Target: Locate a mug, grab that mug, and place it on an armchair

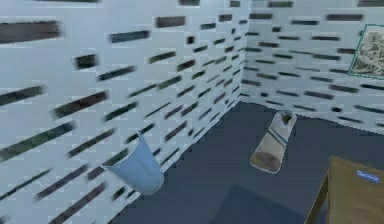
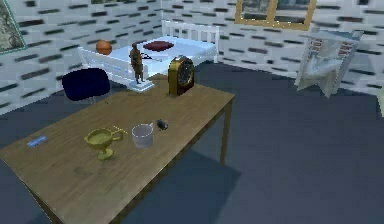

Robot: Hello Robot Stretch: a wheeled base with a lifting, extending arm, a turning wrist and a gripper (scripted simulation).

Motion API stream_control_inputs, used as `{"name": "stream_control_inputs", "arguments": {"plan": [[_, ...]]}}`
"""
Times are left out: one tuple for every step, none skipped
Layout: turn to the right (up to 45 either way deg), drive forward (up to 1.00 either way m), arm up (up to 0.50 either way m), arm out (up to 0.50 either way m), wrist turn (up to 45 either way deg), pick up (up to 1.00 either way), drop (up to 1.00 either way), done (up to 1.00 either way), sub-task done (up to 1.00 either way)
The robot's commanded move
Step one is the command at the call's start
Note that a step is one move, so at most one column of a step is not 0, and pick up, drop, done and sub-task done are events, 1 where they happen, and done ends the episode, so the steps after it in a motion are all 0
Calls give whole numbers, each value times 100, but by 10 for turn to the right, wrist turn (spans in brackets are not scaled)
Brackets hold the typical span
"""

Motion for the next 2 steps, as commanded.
{"name": "stream_control_inputs", "arguments": {"plan": [[-120,0,0,0,0,0,0,0,0],[0,0,50,0,0,0,0,0,0]]}}
